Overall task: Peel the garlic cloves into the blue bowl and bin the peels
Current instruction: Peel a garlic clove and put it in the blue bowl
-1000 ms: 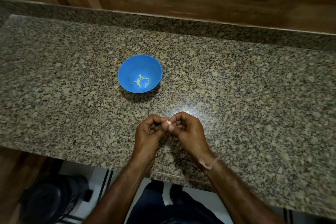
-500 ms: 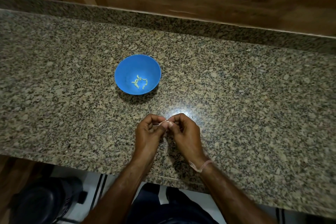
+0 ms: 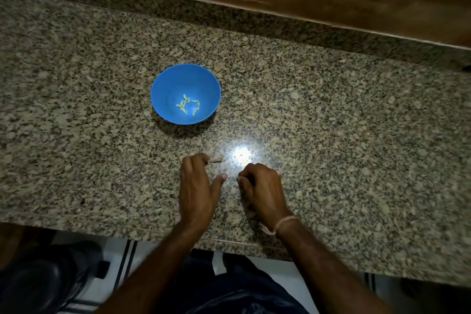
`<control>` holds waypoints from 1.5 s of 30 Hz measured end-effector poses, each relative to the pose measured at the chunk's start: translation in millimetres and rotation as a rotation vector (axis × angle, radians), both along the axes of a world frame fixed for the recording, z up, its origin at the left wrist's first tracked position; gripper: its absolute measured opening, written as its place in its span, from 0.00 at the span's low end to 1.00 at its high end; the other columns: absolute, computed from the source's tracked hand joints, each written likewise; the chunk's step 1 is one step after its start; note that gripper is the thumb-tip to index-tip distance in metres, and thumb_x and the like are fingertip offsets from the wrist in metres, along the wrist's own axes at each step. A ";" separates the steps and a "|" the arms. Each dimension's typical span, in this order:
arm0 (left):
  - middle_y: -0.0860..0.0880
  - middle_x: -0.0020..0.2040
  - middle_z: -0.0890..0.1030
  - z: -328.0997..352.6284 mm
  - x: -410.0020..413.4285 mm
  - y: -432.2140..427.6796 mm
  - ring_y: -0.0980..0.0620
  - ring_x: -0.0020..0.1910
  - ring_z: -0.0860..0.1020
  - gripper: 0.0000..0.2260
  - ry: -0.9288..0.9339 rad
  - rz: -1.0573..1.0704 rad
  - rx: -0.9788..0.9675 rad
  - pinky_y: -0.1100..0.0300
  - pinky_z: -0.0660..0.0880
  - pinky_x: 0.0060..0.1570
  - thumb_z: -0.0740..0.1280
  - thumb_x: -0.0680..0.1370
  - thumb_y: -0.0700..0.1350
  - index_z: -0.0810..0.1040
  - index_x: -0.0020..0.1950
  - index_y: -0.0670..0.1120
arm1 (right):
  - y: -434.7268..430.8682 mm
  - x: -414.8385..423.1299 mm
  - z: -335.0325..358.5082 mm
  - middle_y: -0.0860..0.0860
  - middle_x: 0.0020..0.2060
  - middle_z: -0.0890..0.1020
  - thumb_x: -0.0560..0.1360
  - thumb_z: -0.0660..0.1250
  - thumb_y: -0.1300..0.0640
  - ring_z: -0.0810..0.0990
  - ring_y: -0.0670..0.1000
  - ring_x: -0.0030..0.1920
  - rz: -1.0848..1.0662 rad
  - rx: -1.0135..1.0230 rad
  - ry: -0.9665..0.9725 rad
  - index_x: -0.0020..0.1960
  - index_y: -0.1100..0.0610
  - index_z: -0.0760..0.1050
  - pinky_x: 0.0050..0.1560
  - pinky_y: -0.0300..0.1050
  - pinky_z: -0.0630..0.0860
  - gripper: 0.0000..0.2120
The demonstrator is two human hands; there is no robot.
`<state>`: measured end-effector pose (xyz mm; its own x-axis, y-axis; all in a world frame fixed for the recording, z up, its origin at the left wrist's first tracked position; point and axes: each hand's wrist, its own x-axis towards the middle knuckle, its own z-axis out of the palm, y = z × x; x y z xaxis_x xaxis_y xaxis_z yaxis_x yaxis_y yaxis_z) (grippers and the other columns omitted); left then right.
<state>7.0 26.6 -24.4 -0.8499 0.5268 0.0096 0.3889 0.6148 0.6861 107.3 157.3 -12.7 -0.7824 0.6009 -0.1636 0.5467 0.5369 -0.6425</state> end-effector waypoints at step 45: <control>0.54 0.36 0.79 51.3 38.3 25.0 0.54 0.35 0.77 0.15 -0.844 0.060 0.205 0.60 0.71 0.33 0.54 0.88 0.48 0.74 0.48 0.45 | -25.6 7.2 15.2 0.45 0.32 0.72 0.87 0.59 0.52 0.70 0.41 0.33 -0.127 -0.280 0.202 0.39 0.49 0.67 0.35 0.35 0.64 0.17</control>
